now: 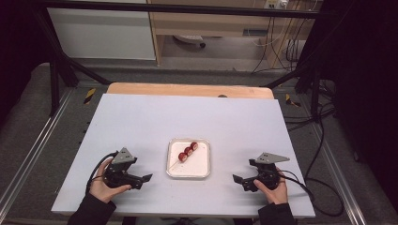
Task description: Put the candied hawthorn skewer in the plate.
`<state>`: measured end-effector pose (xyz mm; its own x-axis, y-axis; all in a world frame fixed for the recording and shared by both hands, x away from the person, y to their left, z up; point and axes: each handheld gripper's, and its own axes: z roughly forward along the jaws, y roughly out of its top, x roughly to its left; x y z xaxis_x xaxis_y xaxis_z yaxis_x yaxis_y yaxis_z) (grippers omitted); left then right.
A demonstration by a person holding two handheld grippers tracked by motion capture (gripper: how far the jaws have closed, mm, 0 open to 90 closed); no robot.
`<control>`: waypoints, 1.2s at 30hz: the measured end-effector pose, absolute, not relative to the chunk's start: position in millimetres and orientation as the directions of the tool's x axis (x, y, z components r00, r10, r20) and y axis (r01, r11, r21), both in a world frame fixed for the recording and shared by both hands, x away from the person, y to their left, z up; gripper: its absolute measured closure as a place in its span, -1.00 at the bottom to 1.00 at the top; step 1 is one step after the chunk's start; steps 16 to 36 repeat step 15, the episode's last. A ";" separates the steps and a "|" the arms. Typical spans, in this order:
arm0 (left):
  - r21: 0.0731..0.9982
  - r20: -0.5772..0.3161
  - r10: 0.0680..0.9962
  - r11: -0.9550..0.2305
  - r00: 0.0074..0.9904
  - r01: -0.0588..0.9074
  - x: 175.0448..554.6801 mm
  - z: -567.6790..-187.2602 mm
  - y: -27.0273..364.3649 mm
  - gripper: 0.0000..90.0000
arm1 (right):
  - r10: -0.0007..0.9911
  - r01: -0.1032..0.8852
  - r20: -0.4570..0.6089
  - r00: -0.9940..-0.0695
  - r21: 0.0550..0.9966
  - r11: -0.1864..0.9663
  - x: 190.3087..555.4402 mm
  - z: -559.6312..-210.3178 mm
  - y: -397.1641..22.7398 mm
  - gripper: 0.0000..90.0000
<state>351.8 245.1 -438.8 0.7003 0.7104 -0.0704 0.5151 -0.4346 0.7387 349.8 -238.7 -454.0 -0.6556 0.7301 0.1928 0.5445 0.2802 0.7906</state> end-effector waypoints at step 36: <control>0.758 -0.089 0.728 -0.394 0.680 0.520 345.9 -448.8 268.8 -0.88 | 0.735 0.547 0.182 -0.654 0.784 0.293 349.6 -454.3 -239.0 -0.99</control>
